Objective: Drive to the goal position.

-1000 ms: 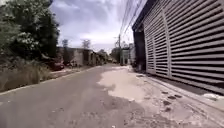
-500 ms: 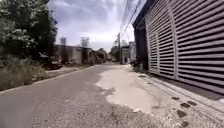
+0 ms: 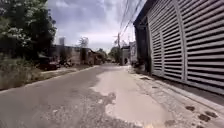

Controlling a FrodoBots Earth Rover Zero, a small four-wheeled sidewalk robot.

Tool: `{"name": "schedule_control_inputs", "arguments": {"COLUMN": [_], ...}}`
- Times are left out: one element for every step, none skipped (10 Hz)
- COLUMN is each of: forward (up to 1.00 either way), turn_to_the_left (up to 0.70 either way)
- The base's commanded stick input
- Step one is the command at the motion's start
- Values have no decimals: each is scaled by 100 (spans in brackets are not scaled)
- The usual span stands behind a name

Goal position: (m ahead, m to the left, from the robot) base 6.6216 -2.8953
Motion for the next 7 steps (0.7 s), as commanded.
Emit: {"name": "schedule_control_inputs", "arguments": {"forward": [70, 70, 70, 70, 70, 70, 70], "turn_to_the_left": [0, 0, 0, 0, 0, 0, 0]}}
